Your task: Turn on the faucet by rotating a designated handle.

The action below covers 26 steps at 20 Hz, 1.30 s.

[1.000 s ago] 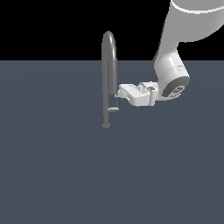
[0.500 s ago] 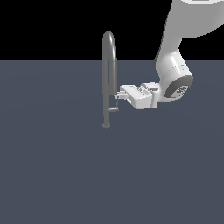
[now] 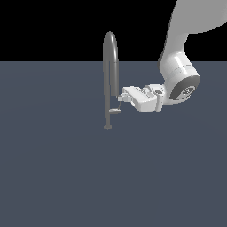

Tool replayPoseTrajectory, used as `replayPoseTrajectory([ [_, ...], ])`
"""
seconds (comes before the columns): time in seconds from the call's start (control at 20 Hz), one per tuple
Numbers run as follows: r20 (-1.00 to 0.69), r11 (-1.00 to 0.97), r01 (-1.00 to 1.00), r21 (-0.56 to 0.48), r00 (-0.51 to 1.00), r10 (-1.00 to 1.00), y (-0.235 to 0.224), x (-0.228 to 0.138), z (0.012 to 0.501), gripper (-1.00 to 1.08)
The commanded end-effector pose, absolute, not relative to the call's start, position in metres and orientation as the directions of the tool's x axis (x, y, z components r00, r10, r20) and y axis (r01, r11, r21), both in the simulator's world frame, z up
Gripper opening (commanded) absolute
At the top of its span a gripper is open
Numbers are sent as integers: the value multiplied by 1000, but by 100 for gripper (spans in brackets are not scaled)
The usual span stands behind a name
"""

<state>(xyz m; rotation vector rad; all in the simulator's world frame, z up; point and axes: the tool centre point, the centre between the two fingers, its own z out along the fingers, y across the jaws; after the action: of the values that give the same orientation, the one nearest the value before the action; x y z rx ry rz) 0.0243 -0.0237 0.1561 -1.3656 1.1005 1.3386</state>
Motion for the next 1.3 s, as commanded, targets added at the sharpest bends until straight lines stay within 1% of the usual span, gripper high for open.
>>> replayPoseTrajectory([
  [0.0,-1000,-199,-980,-7,7,-2,-26,14,149,-100],
  [0.25,-1000,-201,-980,-1,1,0,-30,-4,136,-100],
  [0.3,-1000,-201,-980,-1,1,0,-30,-4,136,-100],
  [0.35,-1000,-199,-980,-22,23,-3,-27,6,146,-100],
  [0.7,-1000,-202,-979,0,0,0,-33,-21,103,-100],
  [0.75,-1000,-202,-979,0,0,0,-33,-21,103,-100],
  [0.8,-1000,-206,-978,-30,30,3,-31,-11,123,-100],
  [1.2,-1000,-202,-979,-3,3,0,-33,-18,74,-100],
  [1.25,-1000,-202,-979,-3,3,0,-33,-18,74,-100],
])
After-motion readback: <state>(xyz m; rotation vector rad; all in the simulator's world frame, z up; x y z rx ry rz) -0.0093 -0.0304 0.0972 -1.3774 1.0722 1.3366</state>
